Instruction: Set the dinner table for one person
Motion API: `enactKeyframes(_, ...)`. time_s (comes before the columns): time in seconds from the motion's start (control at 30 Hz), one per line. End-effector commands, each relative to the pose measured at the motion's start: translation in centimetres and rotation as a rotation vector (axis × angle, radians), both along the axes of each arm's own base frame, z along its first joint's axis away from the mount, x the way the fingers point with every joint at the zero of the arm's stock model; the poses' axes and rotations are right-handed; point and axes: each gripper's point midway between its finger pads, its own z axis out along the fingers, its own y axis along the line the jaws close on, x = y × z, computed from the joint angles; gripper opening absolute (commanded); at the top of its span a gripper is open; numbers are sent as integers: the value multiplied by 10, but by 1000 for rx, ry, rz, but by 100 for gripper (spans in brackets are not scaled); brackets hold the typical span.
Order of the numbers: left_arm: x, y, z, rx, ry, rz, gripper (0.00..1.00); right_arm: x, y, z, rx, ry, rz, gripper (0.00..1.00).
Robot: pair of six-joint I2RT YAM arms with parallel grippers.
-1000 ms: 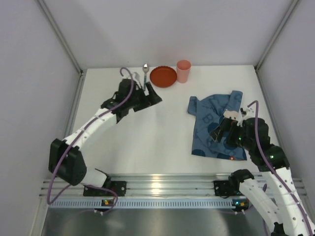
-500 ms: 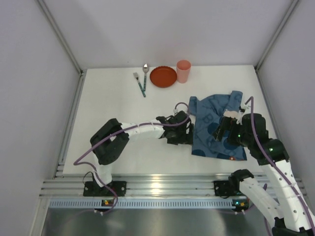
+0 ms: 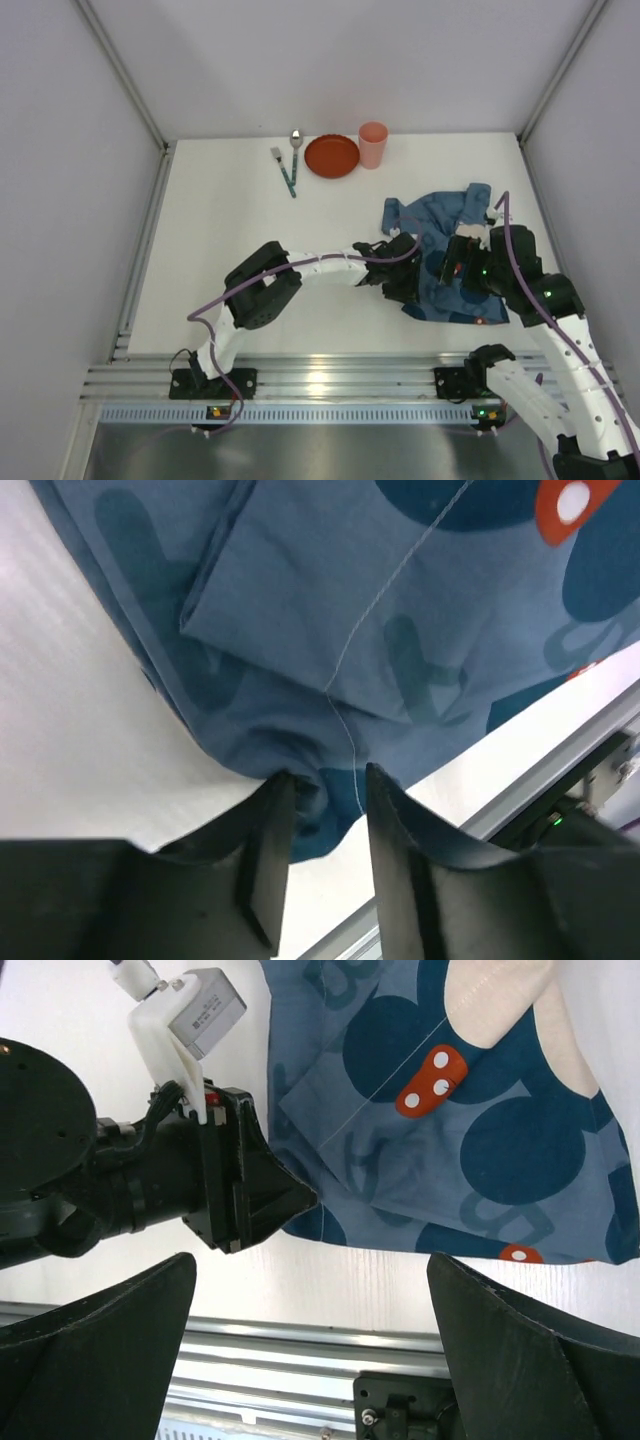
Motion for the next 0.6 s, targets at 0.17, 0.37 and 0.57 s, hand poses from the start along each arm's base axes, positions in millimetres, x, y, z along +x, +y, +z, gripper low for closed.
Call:
enactKeyframes(0.17, -10, 25, -31, 156, 22, -7, 0, 10, 15, 11, 4, -26, 93, 100)
enactKeyframes(0.37, -15, 67, -25, 197, 25, 60, 0, 10, 48, -49, 46, 266, 187, 98)
enactKeyframes(0.57, -21, 90, -25, 153, 72, 108, 0, 45, 66, -70, 91, 280, 162, 98)
